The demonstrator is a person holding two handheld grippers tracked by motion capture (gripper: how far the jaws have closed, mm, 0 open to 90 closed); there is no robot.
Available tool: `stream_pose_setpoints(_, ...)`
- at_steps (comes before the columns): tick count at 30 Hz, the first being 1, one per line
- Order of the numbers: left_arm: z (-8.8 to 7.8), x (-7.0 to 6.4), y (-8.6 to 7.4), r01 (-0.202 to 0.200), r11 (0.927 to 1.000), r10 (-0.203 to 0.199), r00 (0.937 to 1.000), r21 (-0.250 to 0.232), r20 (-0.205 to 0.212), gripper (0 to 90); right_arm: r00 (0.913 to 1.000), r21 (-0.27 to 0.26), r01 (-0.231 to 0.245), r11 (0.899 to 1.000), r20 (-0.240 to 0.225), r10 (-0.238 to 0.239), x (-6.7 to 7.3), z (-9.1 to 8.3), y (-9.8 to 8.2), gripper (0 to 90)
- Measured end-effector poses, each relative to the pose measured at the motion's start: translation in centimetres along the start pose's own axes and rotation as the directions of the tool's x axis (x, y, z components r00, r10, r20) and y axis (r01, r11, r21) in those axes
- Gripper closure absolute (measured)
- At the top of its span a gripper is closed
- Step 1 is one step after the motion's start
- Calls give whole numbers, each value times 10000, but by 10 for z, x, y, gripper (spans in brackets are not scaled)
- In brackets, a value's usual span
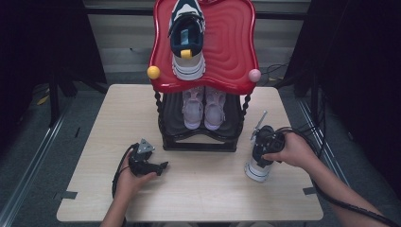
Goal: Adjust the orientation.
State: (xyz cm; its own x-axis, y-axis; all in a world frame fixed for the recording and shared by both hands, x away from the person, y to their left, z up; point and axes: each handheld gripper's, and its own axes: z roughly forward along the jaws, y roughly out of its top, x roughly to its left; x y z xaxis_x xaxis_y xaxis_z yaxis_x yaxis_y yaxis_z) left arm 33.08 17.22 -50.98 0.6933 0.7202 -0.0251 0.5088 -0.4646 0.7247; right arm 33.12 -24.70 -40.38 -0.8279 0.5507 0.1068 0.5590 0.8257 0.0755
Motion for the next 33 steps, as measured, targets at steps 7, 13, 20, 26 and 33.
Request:
stream_pose_setpoints(7, 0, 0, 0, -23, 10000, 23, 10000, 14, 0, 150, 9997, 532, 182, 9984, -169, -173, 2, 14, 6, 637)
stream_pose_setpoints(13, 0, 0, 0, -36, 10000, 36, 10000, 6, -8, 150, 9993, 718, 179, 9973, -352, -154, 5, 23, 8, 643)
stream_pose_setpoints(20, 0, 0, 0, -17, 10000, 17, 10000, 13, 0, 150, 9980, 896, 581, 9943, -314, -555, 4, 24, 9, 692)
stream_pose_setpoints(26, 0, 0, 0, -68, 10000, 68, 10000, 21, -14, 150, 9959, 973, 875, 9914, -316, -848, 7, 25, 9, 723)
stream_pose_setpoints(33, 0, 0, 0, -5, 10000, 5, 10000, 0, 6, 150, 9940, 874, 1080, 9903, -243, -1063, 10, 25, 8, 732)
